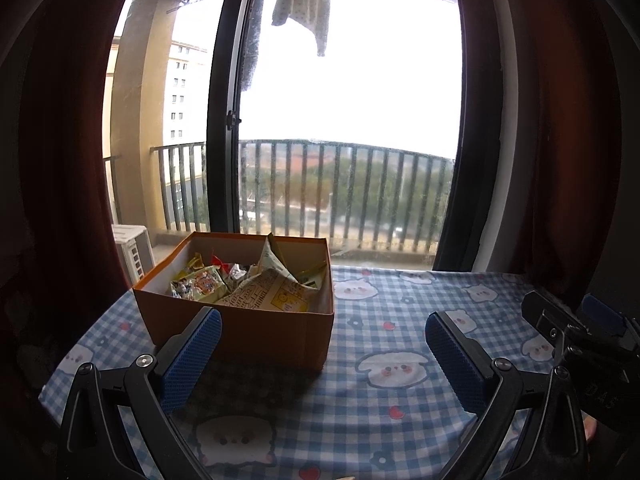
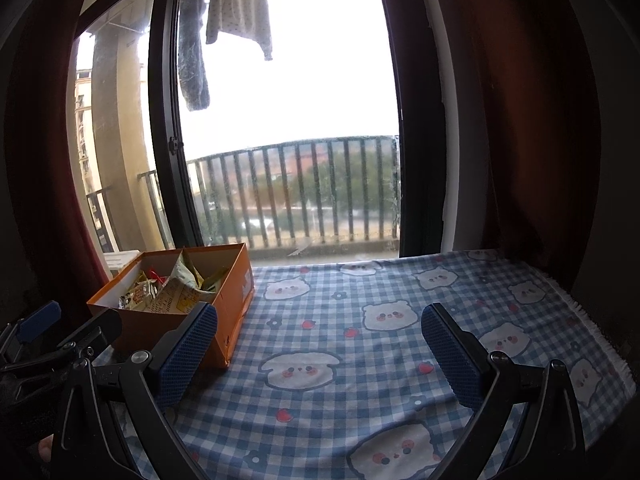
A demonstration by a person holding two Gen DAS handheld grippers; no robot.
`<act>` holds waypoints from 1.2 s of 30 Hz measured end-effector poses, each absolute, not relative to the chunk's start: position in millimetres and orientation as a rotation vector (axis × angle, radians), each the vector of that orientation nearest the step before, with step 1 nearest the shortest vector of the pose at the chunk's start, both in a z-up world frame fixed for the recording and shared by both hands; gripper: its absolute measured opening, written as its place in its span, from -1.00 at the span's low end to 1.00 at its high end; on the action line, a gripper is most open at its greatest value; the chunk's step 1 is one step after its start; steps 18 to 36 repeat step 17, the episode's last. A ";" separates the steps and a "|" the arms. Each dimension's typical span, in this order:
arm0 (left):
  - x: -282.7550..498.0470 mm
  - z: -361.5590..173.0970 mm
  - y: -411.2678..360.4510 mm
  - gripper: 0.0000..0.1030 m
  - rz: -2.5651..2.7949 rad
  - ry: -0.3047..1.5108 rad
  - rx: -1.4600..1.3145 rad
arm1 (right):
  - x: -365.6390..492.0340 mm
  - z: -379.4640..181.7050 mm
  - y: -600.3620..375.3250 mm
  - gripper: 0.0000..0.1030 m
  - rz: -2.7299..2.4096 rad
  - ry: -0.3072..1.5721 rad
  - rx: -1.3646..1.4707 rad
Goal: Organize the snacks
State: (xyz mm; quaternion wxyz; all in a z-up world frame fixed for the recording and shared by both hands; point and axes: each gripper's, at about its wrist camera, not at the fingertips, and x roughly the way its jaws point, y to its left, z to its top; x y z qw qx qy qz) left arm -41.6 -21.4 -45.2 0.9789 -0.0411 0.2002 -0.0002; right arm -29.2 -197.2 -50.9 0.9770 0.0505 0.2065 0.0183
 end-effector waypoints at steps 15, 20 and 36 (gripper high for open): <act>-36.7 -48.5 -22.6 0.99 0.008 0.421 -0.078 | -27.4 -50.9 -198.6 1.00 0.040 0.424 0.107; -37.0 -48.3 -22.7 0.99 0.008 0.420 -0.075 | -25.7 -51.9 -199.4 1.00 0.040 0.428 0.109; -37.0 -48.3 -22.7 0.99 0.008 0.420 -0.075 | -25.7 -51.9 -199.4 1.00 0.040 0.428 0.109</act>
